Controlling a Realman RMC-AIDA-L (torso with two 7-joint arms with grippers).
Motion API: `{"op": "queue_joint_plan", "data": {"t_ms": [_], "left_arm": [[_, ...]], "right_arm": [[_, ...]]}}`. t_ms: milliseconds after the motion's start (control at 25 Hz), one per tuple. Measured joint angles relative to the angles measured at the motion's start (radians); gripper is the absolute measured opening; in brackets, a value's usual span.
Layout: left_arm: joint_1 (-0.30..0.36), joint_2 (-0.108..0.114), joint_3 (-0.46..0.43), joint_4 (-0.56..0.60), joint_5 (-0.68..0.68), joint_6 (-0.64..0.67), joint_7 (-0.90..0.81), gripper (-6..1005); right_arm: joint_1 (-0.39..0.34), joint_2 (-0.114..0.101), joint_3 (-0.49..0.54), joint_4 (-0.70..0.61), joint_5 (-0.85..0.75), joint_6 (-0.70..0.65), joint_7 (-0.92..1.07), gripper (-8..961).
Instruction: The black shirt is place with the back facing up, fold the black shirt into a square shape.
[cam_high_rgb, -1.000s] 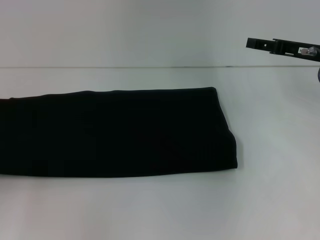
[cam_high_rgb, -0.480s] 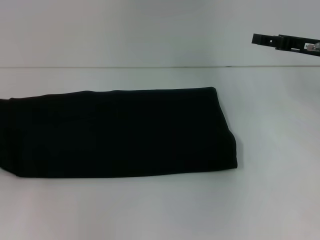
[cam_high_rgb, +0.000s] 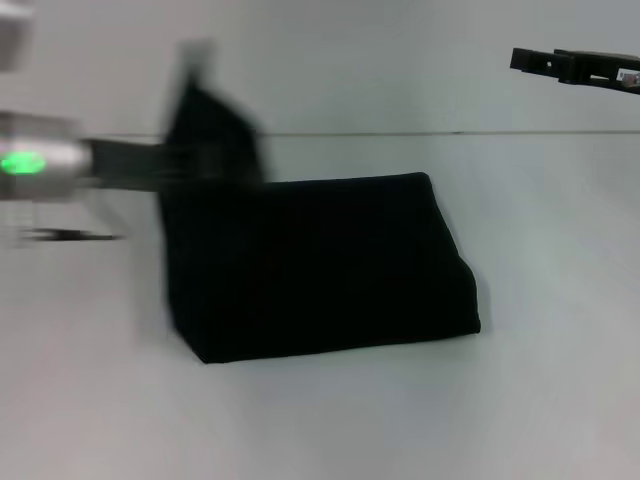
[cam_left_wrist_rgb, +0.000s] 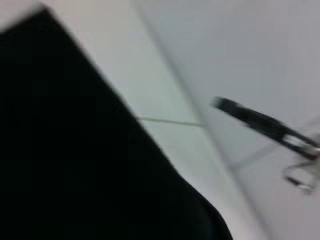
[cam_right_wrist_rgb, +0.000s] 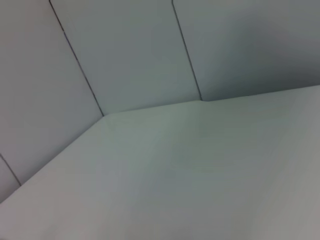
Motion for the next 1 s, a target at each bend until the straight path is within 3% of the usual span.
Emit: {"op": "queue_joint_plan", "data": {"t_ms": [40, 160, 280, 400, 520, 760, 1000], "left_arm": [[-0.03, -0.034, 0.017, -0.032, -0.017, -0.03, 0.0, 94], [-0.068, -0.088, 0.059, -0.166, -0.069, -0.158, 0.032, 105], [-0.077, -0.088, 0.077, -0.439, -0.208, -0.333, 0.161, 116], [-0.036, -0.095, 0.049, -0.659, -0.382, -0.459, 0.399, 128], [0.002, -0.1, 0.025, -0.776, -0.512, -0.441, 0.566, 139], [0.012, -0.098, 0.032, -0.845, -0.551, -0.231, 0.655, 261], [0.09, -0.088, 0.107, -0.716, -0.55, -0.211, 0.648, 413]], "right_arm": [[-0.004, 0.0, 0.0, -0.005, 0.0, -0.01, 0.0, 756], [-0.017, -0.002, 0.0, -0.008, 0.001, -0.027, 0.0, 756], [-0.033, -0.007, 0.0, -0.009, 0.0, -0.043, -0.004, 756], [-0.044, -0.012, -0.002, -0.009, -0.003, -0.056, -0.006, 756], [-0.056, -0.013, -0.004, -0.009, -0.003, -0.072, -0.007, 756], [-0.067, -0.025, -0.036, 0.003, -0.008, -0.102, 0.015, 756], [-0.061, -0.06, -0.108, 0.037, -0.06, -0.164, 0.152, 756]]}}
